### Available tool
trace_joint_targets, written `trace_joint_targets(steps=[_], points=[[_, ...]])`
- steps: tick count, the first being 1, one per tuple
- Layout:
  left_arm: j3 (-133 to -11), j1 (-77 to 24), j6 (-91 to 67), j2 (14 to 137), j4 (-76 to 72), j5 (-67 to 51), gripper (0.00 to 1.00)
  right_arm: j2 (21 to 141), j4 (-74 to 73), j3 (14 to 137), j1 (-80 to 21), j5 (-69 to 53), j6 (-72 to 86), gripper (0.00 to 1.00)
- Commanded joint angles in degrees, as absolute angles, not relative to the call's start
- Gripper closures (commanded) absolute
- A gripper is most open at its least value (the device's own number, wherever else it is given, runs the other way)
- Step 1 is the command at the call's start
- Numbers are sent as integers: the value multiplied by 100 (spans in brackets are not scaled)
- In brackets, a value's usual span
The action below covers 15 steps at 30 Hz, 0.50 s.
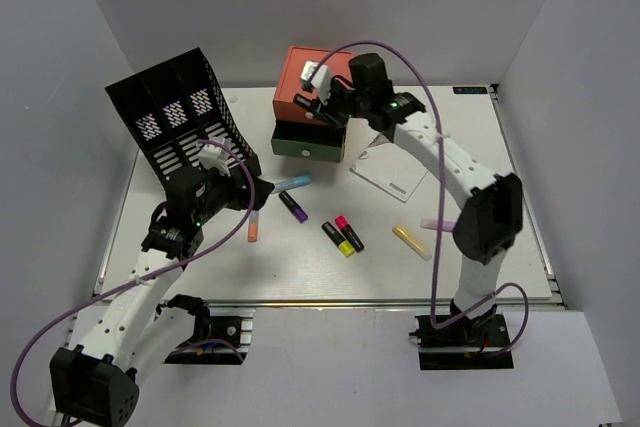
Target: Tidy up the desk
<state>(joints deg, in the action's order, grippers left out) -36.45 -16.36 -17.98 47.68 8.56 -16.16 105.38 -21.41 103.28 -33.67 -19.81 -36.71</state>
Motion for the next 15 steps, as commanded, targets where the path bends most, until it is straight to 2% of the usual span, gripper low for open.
trace_joint_targets(steps=[1, 7, 15], points=[[-3612, -1670, -1731, 4703, 747, -1679, 7, 11047, -1740, 10880, -3489, -1320, -3393, 100], [-3612, -1670, -1749, 4685, 730, -1749, 7, 11470, -1749, 11084, -3577, -1029, -3533, 99], [-3604, -1670, -1767, 4685, 686, -1872, 7, 11479, -1995, 10784, -3638, -879, -3691, 76]])
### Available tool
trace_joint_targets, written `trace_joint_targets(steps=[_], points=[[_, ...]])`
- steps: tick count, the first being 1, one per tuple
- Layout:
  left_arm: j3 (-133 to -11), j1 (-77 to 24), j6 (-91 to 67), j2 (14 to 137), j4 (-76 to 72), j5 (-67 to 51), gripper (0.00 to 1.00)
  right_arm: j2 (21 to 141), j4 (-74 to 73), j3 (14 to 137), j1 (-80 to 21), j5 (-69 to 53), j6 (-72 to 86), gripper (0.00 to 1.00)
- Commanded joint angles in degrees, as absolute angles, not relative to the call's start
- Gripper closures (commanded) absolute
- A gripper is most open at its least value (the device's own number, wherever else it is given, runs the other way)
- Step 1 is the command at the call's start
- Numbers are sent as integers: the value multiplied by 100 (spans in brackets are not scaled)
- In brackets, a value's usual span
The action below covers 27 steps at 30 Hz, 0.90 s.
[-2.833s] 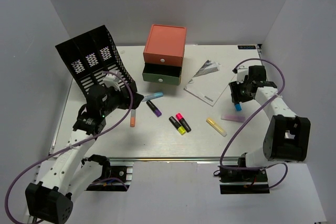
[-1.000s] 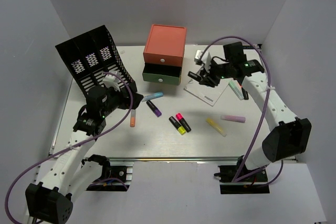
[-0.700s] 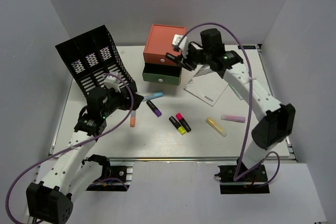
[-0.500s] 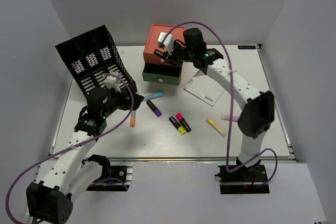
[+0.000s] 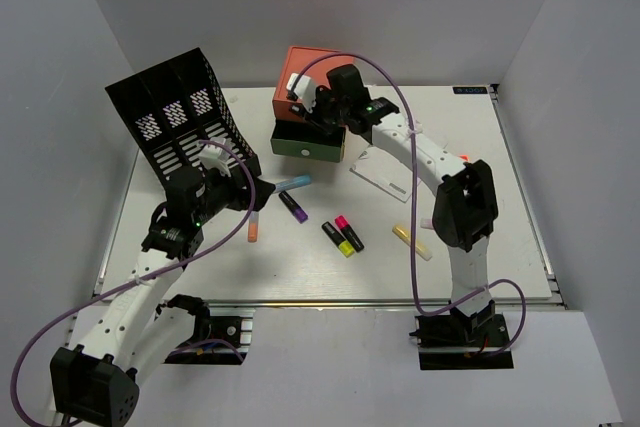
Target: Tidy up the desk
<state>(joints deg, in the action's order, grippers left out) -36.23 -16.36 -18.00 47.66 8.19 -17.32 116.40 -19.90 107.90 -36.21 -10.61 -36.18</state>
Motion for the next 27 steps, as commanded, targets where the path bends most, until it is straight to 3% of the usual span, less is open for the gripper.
trace_joint_targets(steps=[1, 4, 11, 16, 19, 21, 22, 24, 25, 27], points=[[-3604, -1670, -1775, 4702, 677, -1872, 7, 11452, -2065, 10732, -3630, -888, -3691, 75], [-3621, -1670, -1775, 4755, 677, -1907, 7, 11312, -2066, 10591, -3630, -888, -3691, 69], [-3604, -1670, -1793, 4816, 633, -1942, 7, 11057, -1889, 10195, -3639, -782, -3674, 44], [-3586, -1670, -1819, 5009, 563, -1986, 7, 10952, -1960, 10222, -3639, -765, -3639, 38], [-3568, -1670, -2003, 5237, 466, -1934, 14, 10672, -1995, 10169, -3639, -817, -3516, 42], [-3586, -1670, -2188, 5422, 413, -1986, 24, 10408, -1899, 10012, -3604, -966, -3289, 55], [-3603, -1722, -2354, 5649, 413, -2039, 34, 10076, -1785, 9802, -3595, -1071, -3078, 71], [-3682, -1723, -2504, 5896, 422, -2127, 38, 9696, -1662, 9459, -3560, -1081, -2737, 94], [-3717, -1723, -2574, 6028, 422, -2170, 40, 9285, -1531, 8970, -3560, -1046, -2559, 100], [-3770, -1723, -2829, 6336, 413, -2364, 45, 8800, -1433, 8362, -3455, -967, -1886, 100]])
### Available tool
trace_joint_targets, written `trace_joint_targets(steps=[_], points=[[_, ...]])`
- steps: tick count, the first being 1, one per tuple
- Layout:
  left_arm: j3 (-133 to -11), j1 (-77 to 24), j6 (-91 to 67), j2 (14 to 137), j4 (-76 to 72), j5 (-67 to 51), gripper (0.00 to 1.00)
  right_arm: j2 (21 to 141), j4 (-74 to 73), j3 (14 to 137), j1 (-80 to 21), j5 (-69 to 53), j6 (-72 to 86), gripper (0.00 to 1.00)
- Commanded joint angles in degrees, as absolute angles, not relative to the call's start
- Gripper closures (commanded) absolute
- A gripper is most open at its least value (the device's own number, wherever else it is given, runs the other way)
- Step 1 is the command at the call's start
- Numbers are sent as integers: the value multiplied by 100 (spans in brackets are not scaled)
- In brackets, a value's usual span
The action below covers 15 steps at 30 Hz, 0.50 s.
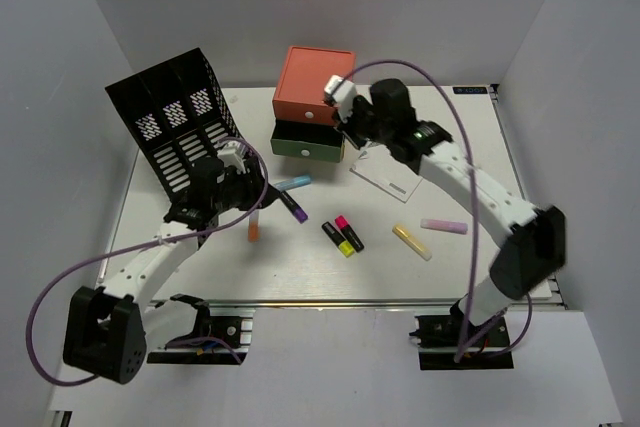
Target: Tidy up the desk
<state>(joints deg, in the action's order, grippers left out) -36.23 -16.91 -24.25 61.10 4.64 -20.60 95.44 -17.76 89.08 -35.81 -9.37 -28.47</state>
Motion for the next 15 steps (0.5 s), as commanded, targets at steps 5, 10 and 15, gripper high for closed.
trace_joint_targets(steps=[5, 10, 15], points=[[-4016, -2047, -3453, 6722, 623, -1926, 53, 7156, -1196, 6263, -2901, -1755, -1011, 100], [-4473, -2513, -3682, 7285, 1229, -1144, 42, 6408, -1362, 5406, -2278, -1960, -897, 100], [-5193, -3111, -3893, 7979, 1924, -248, 34, 6127, -1117, 4660, -1759, -2434, -624, 79]])
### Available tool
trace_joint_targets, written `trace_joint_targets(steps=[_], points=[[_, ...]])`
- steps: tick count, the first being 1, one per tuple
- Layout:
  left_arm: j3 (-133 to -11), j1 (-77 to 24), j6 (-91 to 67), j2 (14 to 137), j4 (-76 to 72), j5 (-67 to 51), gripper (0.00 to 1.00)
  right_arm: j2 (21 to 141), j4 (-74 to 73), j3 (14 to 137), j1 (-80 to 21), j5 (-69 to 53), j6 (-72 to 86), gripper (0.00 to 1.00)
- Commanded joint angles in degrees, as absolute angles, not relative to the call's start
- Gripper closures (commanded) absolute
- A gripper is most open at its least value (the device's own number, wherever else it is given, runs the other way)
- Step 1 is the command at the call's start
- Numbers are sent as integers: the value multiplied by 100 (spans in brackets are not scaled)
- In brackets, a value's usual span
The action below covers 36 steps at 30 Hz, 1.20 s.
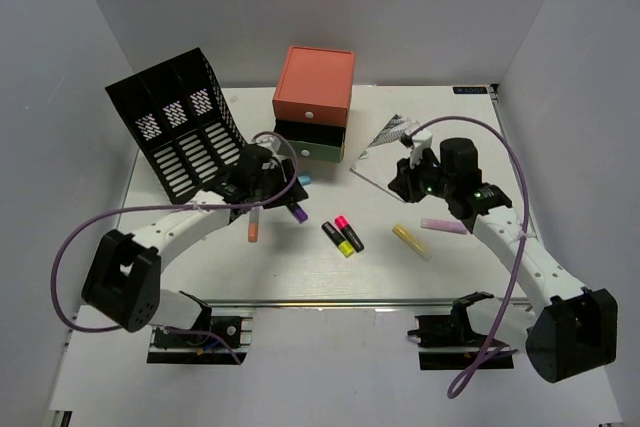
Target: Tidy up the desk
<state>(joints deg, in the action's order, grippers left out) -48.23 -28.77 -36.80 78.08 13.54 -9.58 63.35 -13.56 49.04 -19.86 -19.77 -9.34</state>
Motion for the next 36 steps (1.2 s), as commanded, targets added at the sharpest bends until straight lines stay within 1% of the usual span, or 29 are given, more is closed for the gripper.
trace_joint_targets(steps=[1, 3, 4, 6, 10, 18, 23, 30, 33, 36], points=[[-5290, -3172, -4015, 8215, 2212, 250, 33, 6074, -1168, 4658, -1688, -2495, -633, 67], [-5483, -3313, -4165, 8419, 2416, 587, 31, 5934, -1283, 4545, -1503, -2697, -668, 63], [-5545, -3313, -4401, 8646, 2591, 850, 31, 5872, -1240, 4483, -1468, -2881, -668, 57], [-5800, -3488, -4648, 8858, 2785, 1106, 30, 5757, -1266, 4526, -1266, -2971, -650, 57], [-6388, -3665, -5587, 9508, 3699, 1923, 28, 5485, -1240, 4491, -1012, -2944, -650, 57], [-7074, -3894, -6099, 10247, 3876, 2162, 27, 5344, -1169, 4403, -809, -3067, -642, 57], [-7602, -3894, -6442, 10905, 4639, 2364, 28, 5291, -1143, 4394, -756, -3032, -668, 56], [-7506, -3894, -6592, 11021, 4465, 2417, 31, 5265, -1151, 4368, -703, -3023, -668, 56], [-7515, -3894, -6636, 11109, 4456, 2400, 35, 5265, -1125, 4359, -668, -3032, -668, 56], [-7401, -3894, -6662, 11092, 4421, 2321, 42, 5265, -1125, 4368, -642, -3032, -668, 56]])
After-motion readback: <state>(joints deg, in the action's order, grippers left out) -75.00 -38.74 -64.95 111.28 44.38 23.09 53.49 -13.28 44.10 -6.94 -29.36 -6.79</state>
